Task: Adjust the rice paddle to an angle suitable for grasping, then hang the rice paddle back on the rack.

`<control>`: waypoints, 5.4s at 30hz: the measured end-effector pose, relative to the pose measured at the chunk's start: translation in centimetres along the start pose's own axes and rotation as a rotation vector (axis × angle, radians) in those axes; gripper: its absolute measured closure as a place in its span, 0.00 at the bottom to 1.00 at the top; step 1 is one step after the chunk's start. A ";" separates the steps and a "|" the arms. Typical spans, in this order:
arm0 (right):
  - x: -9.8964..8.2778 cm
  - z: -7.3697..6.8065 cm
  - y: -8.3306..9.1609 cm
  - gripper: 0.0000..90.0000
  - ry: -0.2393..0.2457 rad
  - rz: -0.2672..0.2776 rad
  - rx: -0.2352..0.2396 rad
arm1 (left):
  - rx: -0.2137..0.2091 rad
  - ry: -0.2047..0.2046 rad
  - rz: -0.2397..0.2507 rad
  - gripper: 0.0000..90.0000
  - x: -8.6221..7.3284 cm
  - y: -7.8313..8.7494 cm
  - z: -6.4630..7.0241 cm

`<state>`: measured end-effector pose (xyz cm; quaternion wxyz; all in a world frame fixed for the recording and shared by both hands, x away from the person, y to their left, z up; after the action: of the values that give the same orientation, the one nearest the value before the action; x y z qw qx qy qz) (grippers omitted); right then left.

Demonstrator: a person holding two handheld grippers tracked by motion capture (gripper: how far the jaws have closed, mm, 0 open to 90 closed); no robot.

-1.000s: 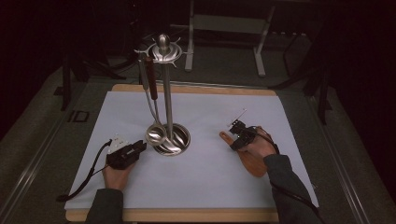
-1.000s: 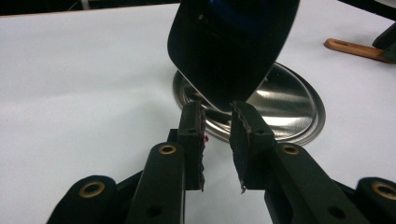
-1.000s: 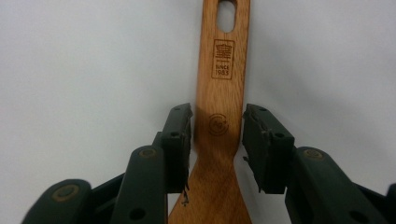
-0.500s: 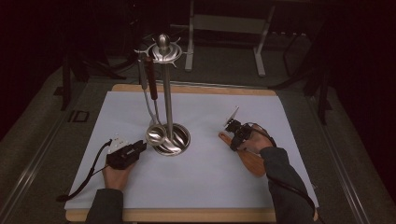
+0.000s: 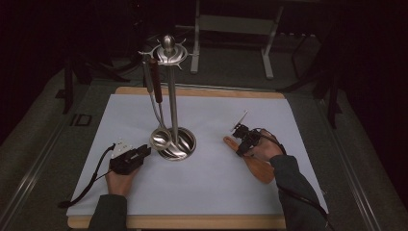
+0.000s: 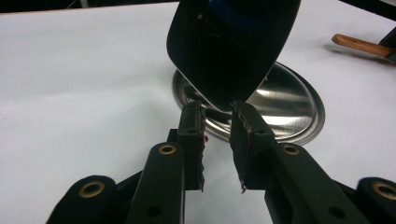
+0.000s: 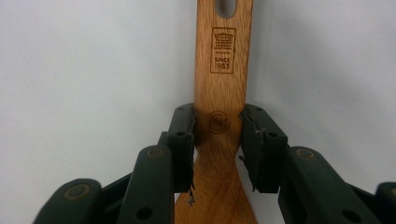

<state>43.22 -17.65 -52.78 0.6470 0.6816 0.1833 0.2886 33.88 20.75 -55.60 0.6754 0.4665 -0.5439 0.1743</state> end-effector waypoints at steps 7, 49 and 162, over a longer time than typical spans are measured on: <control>-0.1 -0.4 0.3 0.74 0.004 0.034 0.009 | 0.002 -0.001 0.002 0.82 0.0 0.0 0.0; -0.1 -6.2 6.1 0.74 0.081 0.537 0.136 | 0.005 -0.002 0.003 0.82 0.0 0.0 0.1; 2.6 -10.5 21.1 0.74 0.226 1.002 0.385 | 0.007 0.004 0.010 0.81 0.0 0.1 0.0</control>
<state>35.97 -9.94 -31.60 0.2701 0.7563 -0.0455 0.5941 33.79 20.77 -55.57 0.6742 0.4655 -0.5442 0.1806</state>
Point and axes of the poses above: each handheld gripper's, and its own axes: y roughly backward along the jaws, x roughly out of its top, z roughly to its right, the point moved 4 cm from there along -y, roughly forward along the jaws, and after that the axes turned 9 degrees about -y, right-handed, at the moved point
